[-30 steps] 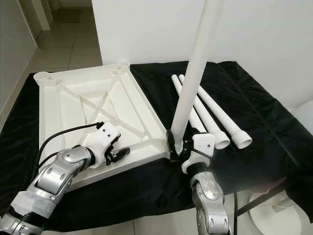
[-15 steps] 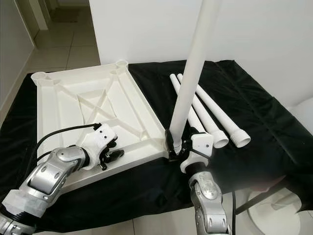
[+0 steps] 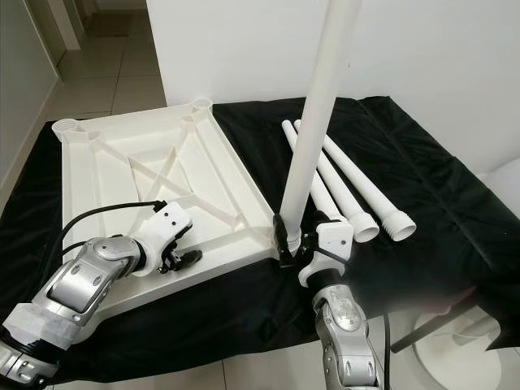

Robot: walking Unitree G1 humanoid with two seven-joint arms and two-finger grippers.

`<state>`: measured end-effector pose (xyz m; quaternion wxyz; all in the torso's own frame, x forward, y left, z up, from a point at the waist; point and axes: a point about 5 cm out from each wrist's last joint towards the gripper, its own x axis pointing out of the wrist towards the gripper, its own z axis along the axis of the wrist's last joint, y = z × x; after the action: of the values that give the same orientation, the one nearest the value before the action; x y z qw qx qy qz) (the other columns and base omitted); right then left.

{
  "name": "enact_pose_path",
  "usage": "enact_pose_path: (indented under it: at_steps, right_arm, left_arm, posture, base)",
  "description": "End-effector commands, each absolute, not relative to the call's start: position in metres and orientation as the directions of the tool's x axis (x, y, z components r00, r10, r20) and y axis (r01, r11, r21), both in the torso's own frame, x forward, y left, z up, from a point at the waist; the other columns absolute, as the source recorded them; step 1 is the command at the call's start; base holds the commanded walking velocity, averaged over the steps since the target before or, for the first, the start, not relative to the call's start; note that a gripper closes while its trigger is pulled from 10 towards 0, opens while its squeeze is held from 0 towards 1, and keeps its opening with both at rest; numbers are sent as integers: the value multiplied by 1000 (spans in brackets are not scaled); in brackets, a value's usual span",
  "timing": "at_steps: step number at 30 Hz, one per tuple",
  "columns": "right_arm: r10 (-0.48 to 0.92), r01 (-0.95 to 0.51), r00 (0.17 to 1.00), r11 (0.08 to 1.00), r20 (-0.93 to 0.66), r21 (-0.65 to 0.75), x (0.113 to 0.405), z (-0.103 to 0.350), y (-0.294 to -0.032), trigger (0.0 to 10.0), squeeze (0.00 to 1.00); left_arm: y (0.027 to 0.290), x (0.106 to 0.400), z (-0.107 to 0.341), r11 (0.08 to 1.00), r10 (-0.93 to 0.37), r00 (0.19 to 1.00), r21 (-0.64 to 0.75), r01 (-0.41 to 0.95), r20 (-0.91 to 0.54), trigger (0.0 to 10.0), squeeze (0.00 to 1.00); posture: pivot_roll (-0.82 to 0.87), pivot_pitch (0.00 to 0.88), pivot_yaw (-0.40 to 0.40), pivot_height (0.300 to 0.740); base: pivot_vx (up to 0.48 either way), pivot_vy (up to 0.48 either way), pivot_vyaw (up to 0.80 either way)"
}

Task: Building children table

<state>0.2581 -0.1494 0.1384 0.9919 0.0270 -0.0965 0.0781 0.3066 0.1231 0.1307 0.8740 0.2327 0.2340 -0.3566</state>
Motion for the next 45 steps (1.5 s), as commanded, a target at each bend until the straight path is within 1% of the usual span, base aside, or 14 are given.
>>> enact_pose_path:
  at_steps: [1, 5, 6, 7, 8, 24, 37, 38, 41, 44, 45]
  right_arm:
    - [108, -113, 982, 993, 155, 28, 257, 129, -158, 10000, 0]
    - [110, -115, 982, 993, 155, 25, 257, 129, -158, 10000, 0]
    - [111, -116, 982, 993, 154, 24, 257, 128, -158, 10000, 0]
    - [111, -116, 982, 993, 154, 24, 257, 128, -158, 10000, 0]
    - [111, -116, 982, 993, 154, 23, 258, 128, -158, 10000, 0]
    - [110, -114, 983, 993, 148, 18, 256, 125, -158, 10000, 0]
    - [116, -120, 983, 993, 141, 19, 255, 121, -156, 10000, 0]
    - [117, -121, 983, 993, 140, 19, 255, 121, -156, 10000, 0]
    - [117, -121, 983, 993, 138, 19, 255, 120, -156, 10000, 0]
    - [114, -118, 984, 993, 136, 18, 256, 119, -157, 10000, 0]
    - [112, -116, 984, 993, 136, 17, 257, 119, -157, 10000, 0]
  left_arm:
    - [166, 316, 123, 725, -315, 696, 310, 615, -645, 10000, 0]
    - [173, 319, 123, 732, -288, 698, 320, 602, -655, 10000, 0]
    - [176, 319, 123, 728, -282, 691, 321, 606, -665, 4471, 0]
    - [176, 319, 123, 728, -282, 691, 321, 606, -665, 4471, 0]
    - [179, 318, 121, 717, -269, 680, 330, 614, -682, 0, 0]
    - [182, 315, 119, 697, -273, 650, 321, 642, -709, 0, 0]
    - [183, 316, 128, 699, -270, 670, 338, 630, -691, 0, 0]
    - [183, 316, 128, 700, -272, 670, 336, 631, -690, 10000, 0]
    - [181, 318, 129, 702, -278, 673, 333, 630, -686, 10000, 0]
    - [172, 325, 134, 721, -307, 714, 337, 606, -629, 10000, 0]
    - [166, 326, 137, 726, -331, 725, 328, 604, -603, 10000, 231]
  posture:
    - [-60, 74, 3, 740]
    - [-60, 74, 3, 740]
    - [-61, 74, 5, 740]
    - [-61, 74, 5, 740]
    - [-62, 73, 7, 740]
    - [-67, 62, 13, 740]
    - [-61, 61, 15, 740]
    - [-61, 61, 15, 740]
    - [-58, 63, 15, 740]
    - [-54, 66, 15, 740]
    - [-54, 66, 15, 740]
  base:
    - [0, 0, 0]
    - [0, 0, 0]
    - [0, 0, 0]
    - [0, 0, 0]
    - [0, 0, 0]
    - [0, 0, 0]
    - [0, 0, 0]
    - [0, 0, 0]
    - [0, 0, 0]
    - [0, 0, 0]
    - [0, 0, 0]
